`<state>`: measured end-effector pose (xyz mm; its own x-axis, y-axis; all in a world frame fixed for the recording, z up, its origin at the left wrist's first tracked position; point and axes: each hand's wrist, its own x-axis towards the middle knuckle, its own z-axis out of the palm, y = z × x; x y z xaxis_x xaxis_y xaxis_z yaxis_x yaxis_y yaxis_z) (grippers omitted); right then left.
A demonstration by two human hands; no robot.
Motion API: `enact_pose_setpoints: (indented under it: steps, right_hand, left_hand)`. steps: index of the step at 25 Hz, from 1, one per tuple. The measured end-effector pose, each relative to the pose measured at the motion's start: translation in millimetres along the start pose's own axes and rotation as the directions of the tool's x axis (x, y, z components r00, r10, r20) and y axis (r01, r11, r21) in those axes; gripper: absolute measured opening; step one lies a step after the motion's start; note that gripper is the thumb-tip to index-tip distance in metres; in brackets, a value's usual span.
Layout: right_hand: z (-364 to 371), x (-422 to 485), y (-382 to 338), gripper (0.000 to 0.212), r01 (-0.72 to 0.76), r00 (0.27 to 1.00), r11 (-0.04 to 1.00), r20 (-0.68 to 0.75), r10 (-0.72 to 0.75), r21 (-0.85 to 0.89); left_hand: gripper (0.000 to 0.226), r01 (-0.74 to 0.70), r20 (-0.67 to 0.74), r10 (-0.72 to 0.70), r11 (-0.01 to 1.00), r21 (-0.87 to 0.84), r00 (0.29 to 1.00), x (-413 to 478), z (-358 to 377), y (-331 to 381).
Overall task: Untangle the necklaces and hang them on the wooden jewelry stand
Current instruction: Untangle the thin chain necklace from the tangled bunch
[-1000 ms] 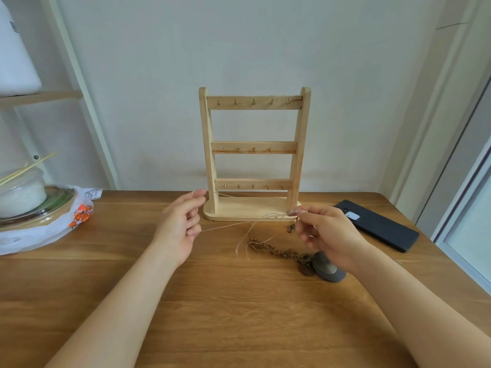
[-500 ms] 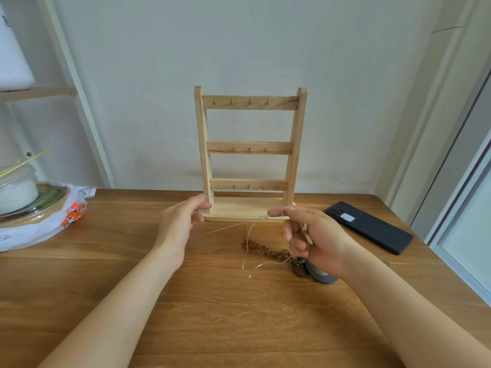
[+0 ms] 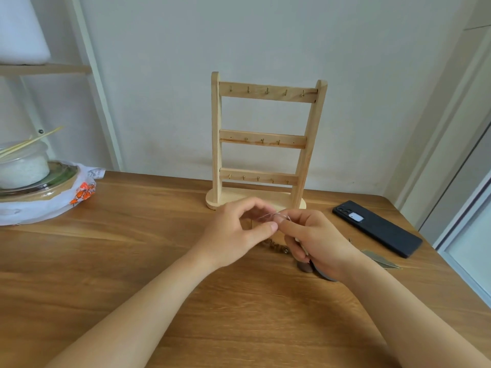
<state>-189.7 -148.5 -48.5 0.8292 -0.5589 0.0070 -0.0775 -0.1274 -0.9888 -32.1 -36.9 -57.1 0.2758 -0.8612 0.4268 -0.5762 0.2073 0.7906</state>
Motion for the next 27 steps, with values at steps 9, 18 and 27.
enact_pose_setpoints:
  steps: [9, 18, 27]
  right_hand:
    - [-6.8, 2.3, 2.5, 0.01, 0.067, 0.99, 0.995, -0.122, -0.077, -0.079]
    - [-7.7, 3.6, 0.9, 0.006, 0.092, 0.987, 0.989, -0.119, -0.106, -0.117]
    - [-5.4, 2.3, 3.8, 0.009, 0.161, 0.981, 0.975, -0.086, -0.176, -0.153]
  left_hand:
    - [0.013, 0.163, -0.014, -0.163, 0.986, -0.028, 0.987, 1.7, -3.7, -8.9]
    - [0.012, 0.178, 0.06, -0.173, 0.978, -0.105, 0.983, 1.5, -9.1, -2.8]
    - [0.015, 0.094, 0.007, -0.094, 0.996, 0.002, 0.996, 1.0, -7.1, -4.5]
